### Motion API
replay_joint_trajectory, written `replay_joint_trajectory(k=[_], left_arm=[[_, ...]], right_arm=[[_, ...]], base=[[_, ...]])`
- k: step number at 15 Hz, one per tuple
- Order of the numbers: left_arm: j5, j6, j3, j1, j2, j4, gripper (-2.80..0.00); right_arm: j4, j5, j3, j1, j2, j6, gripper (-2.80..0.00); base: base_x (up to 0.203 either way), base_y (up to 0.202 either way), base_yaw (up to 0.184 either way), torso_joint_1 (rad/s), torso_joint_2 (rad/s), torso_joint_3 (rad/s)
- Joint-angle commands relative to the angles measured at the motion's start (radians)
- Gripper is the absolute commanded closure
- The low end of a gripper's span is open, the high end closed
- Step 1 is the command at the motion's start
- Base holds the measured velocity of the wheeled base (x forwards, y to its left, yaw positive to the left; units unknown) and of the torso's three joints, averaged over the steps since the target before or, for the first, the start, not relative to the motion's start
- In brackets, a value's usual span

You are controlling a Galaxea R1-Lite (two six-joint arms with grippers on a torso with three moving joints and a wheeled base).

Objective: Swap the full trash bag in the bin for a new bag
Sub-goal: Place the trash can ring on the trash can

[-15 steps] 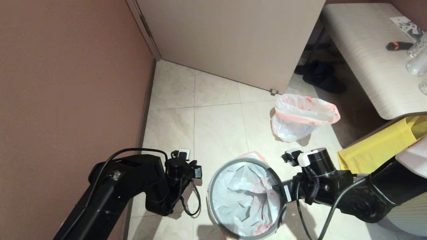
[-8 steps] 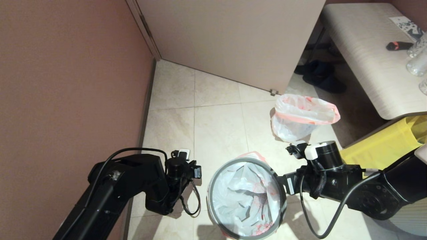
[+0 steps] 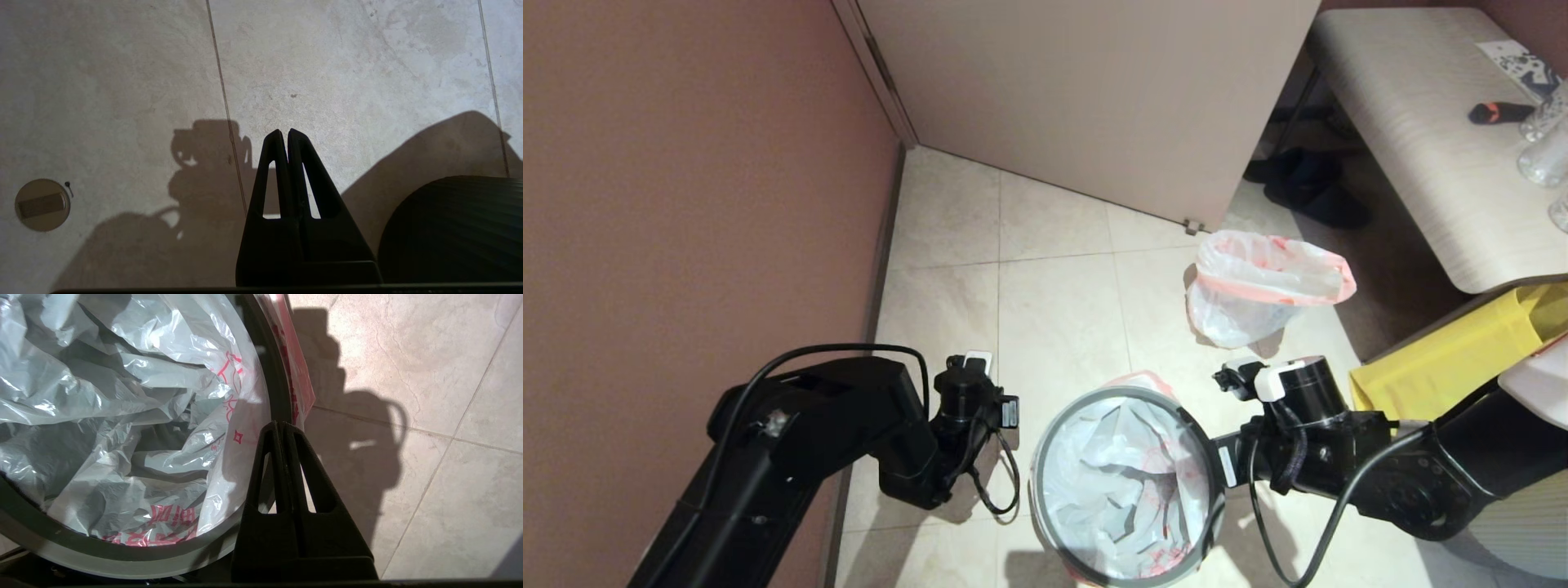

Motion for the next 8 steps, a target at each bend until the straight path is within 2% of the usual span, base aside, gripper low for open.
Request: replay_joint_trajectory(k=[1,5,8], left_arm=[[0.025,-0.012,0.015,-0.015,-0.094,0.040,0.00],[0.104,-0.023,0.063,-0.050,-0.225,0.164,0.00],[0.145,-0.024,0.070,-0.111,-0.376,0.379,0.00]], right_arm=[[0.002,-0.010,-0.010,-0.004,0.041,0.000,0.00],[0.017,-0.031,-0.012,-0.012,0.042,-0.022,0.00],[0.014,-0.071,-0.012,-0.012,0.039,-0.054,0.00]], base=[[0.000,0.000,0.000,0.000,0.00,0.000],[0.000,0.000,0.000,0.000,0.00,0.000],[0.000,0.000,0.000,0.000,0.00,0.000]])
